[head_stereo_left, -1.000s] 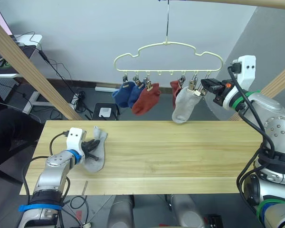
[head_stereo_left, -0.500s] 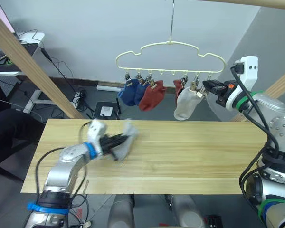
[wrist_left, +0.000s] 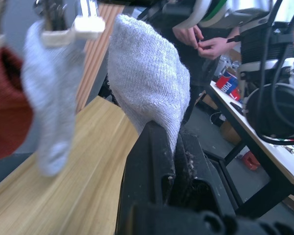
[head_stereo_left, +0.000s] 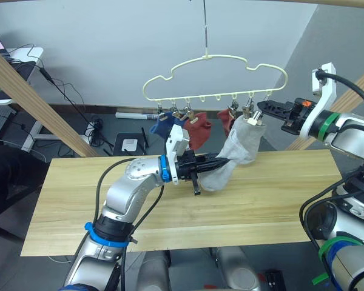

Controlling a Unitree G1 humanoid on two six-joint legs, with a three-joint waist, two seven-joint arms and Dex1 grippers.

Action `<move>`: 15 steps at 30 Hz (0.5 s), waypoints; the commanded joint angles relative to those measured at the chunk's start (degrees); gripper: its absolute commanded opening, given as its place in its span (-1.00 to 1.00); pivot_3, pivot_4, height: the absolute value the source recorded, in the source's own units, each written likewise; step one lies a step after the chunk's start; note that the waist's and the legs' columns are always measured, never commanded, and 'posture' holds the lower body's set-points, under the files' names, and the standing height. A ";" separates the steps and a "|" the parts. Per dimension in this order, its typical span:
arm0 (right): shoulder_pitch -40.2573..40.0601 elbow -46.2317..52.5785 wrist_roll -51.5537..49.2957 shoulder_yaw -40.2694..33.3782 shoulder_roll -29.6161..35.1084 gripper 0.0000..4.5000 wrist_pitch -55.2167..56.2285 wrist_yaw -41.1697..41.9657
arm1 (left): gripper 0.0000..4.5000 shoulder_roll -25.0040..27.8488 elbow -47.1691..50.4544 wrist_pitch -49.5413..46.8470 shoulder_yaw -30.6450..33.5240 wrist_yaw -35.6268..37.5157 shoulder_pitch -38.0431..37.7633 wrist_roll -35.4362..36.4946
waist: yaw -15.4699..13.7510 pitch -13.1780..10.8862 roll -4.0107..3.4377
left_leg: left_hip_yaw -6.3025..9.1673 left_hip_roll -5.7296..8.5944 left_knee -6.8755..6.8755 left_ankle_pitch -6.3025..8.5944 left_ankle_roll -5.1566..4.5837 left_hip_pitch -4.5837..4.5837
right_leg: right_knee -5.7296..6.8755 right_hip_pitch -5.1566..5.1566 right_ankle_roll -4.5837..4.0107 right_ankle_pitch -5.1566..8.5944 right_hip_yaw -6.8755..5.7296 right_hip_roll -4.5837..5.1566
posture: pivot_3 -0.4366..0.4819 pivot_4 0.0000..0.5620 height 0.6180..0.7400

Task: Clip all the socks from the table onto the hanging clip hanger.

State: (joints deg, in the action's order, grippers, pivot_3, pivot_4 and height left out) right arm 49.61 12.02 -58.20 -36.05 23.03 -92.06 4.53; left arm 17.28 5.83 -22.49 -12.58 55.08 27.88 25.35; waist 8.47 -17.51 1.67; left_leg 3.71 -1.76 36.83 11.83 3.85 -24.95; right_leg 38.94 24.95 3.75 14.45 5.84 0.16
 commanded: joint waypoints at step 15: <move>-0.44 -3.01 -22.63 0.06 2.43 -1.00 1.27 -18.29 | -0.99 -7.76 -14.15 10.54 -1.63 -0.36 10.33 -7.48 | 0.99 -0.03 -0.02 | -0.04 0.01 -0.06 0.01 -0.02 -0.01 | -0.03 0.03 0.03 0.02 0.05 0.00 | -0.58 0.03 1.00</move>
State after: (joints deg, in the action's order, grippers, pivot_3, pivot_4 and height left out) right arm 49.50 8.48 -77.17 -35.71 24.64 -91.85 -12.31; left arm 10.59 -8.85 -13.54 -14.76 54.97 36.18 18.00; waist 9.46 -17.54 1.65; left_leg 3.67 -1.75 36.77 11.84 3.83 -24.96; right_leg 38.90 24.98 3.80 14.48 5.89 0.16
